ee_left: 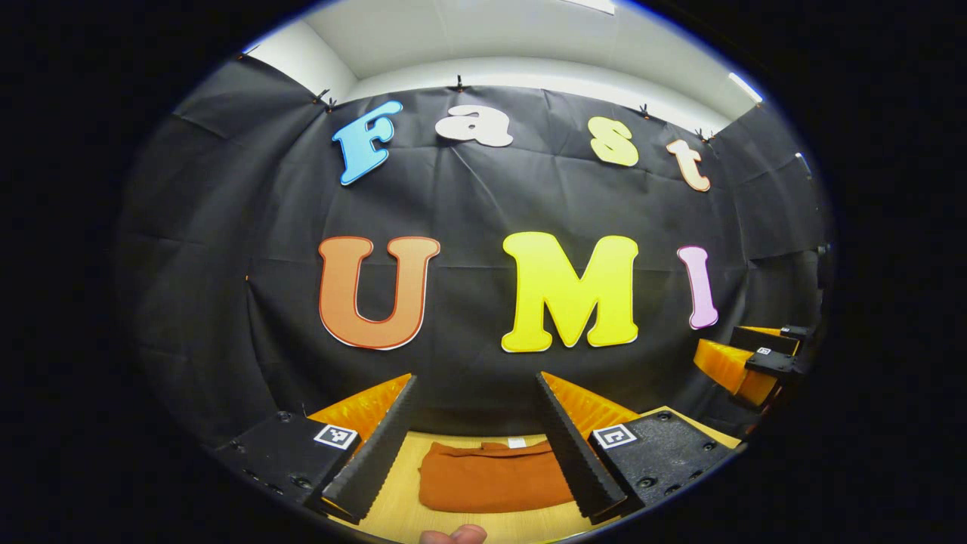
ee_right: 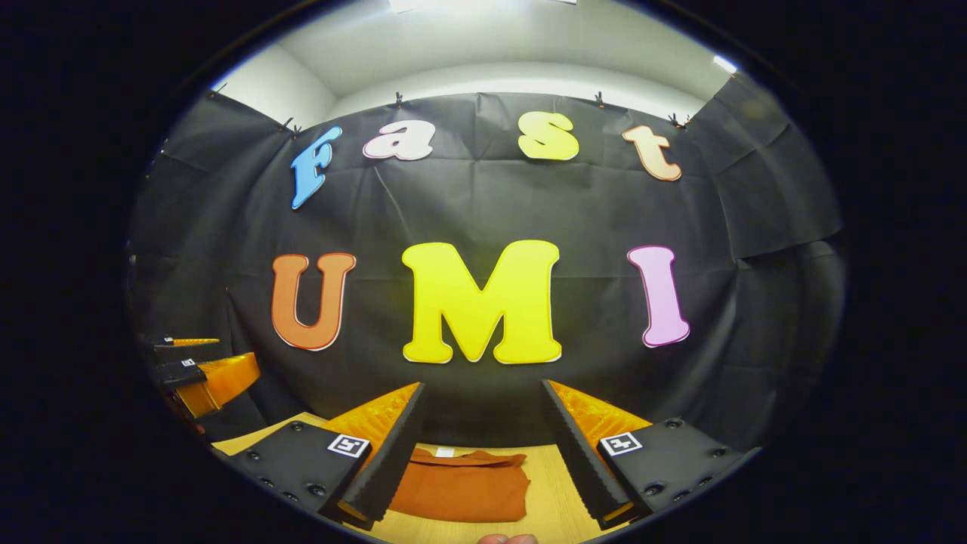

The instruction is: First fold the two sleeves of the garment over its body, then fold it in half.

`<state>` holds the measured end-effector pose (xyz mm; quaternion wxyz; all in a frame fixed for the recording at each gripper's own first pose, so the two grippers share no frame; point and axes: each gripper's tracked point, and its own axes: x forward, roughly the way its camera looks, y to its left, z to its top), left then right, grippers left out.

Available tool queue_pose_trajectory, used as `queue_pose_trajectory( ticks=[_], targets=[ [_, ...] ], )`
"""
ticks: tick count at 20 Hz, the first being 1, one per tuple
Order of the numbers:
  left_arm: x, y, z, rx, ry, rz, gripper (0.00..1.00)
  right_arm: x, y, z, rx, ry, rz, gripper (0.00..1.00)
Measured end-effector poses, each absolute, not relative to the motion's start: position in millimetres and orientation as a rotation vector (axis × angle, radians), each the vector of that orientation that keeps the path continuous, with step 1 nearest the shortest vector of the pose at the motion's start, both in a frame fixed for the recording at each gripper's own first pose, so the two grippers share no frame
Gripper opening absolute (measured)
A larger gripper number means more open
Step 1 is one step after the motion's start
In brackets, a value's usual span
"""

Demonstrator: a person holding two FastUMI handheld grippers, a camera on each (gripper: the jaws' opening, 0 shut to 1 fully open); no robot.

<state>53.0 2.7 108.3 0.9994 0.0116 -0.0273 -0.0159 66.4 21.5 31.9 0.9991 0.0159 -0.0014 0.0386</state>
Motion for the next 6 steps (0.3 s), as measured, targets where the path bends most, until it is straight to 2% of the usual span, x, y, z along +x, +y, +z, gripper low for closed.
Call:
queue_pose_trajectory(
  ticks=[6],
  targets=[
    [40.6, -1.2, 108.9, 0.009, -0.055, -0.033, 0.97, 52.5, 28.5, 34.3, 0.024, -0.009, 0.092, 0.94]
  ],
)
